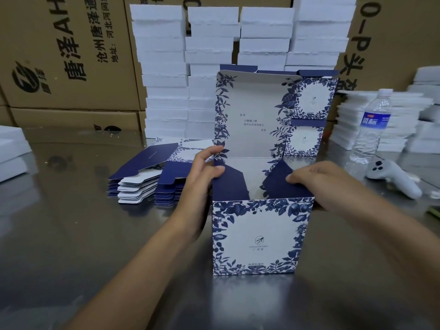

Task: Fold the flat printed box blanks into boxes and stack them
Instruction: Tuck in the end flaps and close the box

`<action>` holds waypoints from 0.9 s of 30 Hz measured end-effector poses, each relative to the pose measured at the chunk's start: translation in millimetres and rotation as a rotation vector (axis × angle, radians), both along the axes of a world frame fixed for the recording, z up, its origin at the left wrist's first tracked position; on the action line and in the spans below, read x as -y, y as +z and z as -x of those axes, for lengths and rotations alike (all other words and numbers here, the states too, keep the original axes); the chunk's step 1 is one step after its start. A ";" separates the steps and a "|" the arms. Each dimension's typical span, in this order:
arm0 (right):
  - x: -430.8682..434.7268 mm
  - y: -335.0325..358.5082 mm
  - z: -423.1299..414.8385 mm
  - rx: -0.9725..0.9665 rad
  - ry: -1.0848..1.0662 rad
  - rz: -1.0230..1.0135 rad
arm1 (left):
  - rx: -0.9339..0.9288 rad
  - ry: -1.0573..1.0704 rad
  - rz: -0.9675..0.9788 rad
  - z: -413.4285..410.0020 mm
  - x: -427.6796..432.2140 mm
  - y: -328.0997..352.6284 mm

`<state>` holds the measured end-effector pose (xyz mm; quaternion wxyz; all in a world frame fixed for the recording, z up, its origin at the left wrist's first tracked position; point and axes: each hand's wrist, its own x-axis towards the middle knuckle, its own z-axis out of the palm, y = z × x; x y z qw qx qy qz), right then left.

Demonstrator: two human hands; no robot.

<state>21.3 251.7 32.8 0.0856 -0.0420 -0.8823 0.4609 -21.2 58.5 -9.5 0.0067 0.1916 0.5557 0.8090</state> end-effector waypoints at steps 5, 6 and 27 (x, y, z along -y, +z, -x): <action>10.7 -0.9 6.6 -0.009 -0.116 0.289 | -0.034 -0.033 0.042 -4.2 -0.3 1.2; 12.3 -1.1 7.8 -0.014 -0.116 0.338 | -0.038 -0.038 0.049 -4.9 -0.2 1.4; 8.4 4.2 28.3 0.010 -0.242 0.354 | -0.072 -0.037 0.134 -3.6 -2.5 1.1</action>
